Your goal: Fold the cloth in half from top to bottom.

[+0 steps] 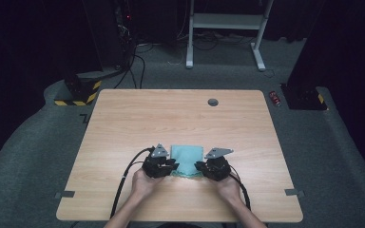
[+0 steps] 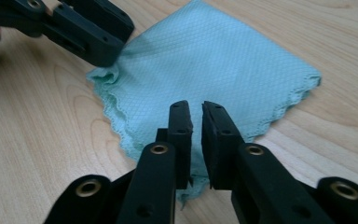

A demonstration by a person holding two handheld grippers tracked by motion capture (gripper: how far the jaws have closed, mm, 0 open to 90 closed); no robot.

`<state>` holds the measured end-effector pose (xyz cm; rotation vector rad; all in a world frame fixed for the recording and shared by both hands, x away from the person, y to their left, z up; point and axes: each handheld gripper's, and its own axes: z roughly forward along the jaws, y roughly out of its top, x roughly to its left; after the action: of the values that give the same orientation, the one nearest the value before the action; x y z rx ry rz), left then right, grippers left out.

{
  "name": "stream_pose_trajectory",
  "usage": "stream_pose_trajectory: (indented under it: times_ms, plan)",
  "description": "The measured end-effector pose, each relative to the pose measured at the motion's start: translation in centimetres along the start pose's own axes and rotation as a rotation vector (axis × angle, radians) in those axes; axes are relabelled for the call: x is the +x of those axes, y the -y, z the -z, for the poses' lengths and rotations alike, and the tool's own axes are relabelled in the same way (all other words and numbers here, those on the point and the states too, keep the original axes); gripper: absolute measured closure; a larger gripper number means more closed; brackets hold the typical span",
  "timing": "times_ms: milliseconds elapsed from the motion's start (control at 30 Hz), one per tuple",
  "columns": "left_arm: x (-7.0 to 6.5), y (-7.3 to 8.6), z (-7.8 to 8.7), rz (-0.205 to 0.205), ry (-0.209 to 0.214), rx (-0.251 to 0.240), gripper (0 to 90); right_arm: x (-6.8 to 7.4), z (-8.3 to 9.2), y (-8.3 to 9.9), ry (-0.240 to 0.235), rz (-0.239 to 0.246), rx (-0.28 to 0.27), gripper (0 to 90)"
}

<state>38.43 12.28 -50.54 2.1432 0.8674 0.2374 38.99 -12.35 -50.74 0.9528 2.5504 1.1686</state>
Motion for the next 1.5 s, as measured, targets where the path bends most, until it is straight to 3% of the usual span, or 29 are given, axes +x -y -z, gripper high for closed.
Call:
stream_pose_trajectory:
  times_ms: [133,333,533,700,900,1067,1233,1367,1500]
  plan:
    - [-0.4,0.5,0.0,-0.023,-0.011,0.033,67.5,0.6,-0.1,0.2,0.001,0.037,0.025,75.6]
    - [0.0,1.5,1.2,-0.022,-0.039,0.068,66.8,1.0,-0.1,1.0,0.014,0.077,0.058,75.1]
    - [0.0,1.3,2.2,-0.008,-0.039,0.016,66.2,1.2,0.7,0.8,0.010,0.075,0.034,75.3]
    - [0.0,-0.2,1.5,0.024,-0.050,-0.020,63.0,1.0,0.4,0.0,0.014,0.059,0.008,77.3]
    - [-0.1,-0.2,-0.3,0.020,-0.076,0.057,60.0,0.9,-0.8,0.0,0.026,0.050,0.026,76.4]
    - [-0.1,0.8,0.7,-0.007,-0.097,0.077,57.8,1.1,-0.6,0.6,0.027,0.071,0.042,72.4]
    - [0.5,2.1,1.7,0.000,-0.119,0.096,56.7,1.3,0.1,1.4,0.042,0.087,0.044,69.3]
    - [1.0,2.4,2.6,0.030,-0.105,0.044,55.8,1.2,0.5,1.3,0.044,0.081,0.024,68.8]
    - [0.8,0.7,2.4,0.026,-0.081,-0.028,53.9,0.7,0.4,0.4,0.038,0.047,-0.009,70.7]
